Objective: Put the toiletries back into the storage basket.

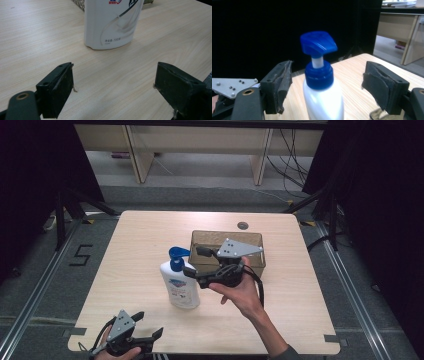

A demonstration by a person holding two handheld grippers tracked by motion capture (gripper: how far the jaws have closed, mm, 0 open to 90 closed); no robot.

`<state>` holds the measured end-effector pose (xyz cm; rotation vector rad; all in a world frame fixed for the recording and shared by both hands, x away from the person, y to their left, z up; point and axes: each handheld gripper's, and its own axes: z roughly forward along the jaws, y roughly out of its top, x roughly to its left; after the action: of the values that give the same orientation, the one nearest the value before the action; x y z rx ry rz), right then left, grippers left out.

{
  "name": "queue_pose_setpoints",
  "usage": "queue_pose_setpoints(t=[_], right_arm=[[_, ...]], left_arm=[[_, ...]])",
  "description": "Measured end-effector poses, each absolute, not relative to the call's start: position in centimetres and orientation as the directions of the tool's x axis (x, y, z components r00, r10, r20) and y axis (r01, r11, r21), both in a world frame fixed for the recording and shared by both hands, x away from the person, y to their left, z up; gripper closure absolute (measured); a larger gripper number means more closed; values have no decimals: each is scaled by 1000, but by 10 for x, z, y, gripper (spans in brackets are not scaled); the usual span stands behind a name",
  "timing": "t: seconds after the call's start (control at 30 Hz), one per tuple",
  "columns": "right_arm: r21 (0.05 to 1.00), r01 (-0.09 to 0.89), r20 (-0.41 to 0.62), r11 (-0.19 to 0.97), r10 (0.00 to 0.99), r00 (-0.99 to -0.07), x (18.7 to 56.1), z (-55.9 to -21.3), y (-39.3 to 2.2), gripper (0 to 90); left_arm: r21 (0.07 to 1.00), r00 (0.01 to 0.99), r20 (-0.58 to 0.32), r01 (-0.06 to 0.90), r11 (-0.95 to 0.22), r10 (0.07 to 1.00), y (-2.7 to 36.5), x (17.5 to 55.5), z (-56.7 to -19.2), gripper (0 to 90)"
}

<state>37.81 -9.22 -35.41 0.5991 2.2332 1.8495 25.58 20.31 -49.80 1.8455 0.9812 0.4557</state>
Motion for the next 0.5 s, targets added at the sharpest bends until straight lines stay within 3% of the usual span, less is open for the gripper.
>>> queue_pose_setpoints(t=[0.27,0.5], right_arm=[[976,150,77,159,394,-916,382,-353,-74,262],[974,151,80,166,373,-925,387,-357,-65,336]], left_arm=[[877,609,-85,421,-230,789,208,255,-497,148],[880,608,-91,420,-222,789,205,255,-498,149]])
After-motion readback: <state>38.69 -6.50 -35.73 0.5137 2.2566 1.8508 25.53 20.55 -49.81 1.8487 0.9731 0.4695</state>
